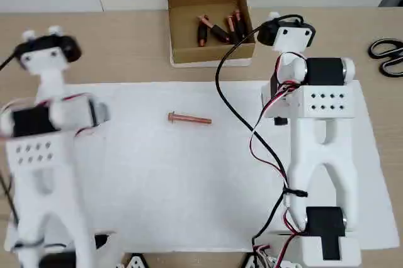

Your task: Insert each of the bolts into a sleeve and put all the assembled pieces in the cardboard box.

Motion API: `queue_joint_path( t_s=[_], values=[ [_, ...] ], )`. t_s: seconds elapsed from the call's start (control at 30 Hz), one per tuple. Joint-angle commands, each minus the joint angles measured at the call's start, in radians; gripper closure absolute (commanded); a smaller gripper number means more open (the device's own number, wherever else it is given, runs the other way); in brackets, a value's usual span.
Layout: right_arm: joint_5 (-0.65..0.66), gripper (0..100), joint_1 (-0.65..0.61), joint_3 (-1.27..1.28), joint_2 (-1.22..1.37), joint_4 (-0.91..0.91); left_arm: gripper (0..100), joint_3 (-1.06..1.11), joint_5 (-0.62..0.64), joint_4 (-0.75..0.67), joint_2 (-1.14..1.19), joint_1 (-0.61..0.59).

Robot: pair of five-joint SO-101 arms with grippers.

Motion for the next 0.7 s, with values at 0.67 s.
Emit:
queue_joint_path(
  t_s=[0.67],
  values=[
    [0.002,99.5,0.012,0.023,-0.044,0.007,81,-0.243,0.508,-0.138,0.568,0.428]
  ],
)
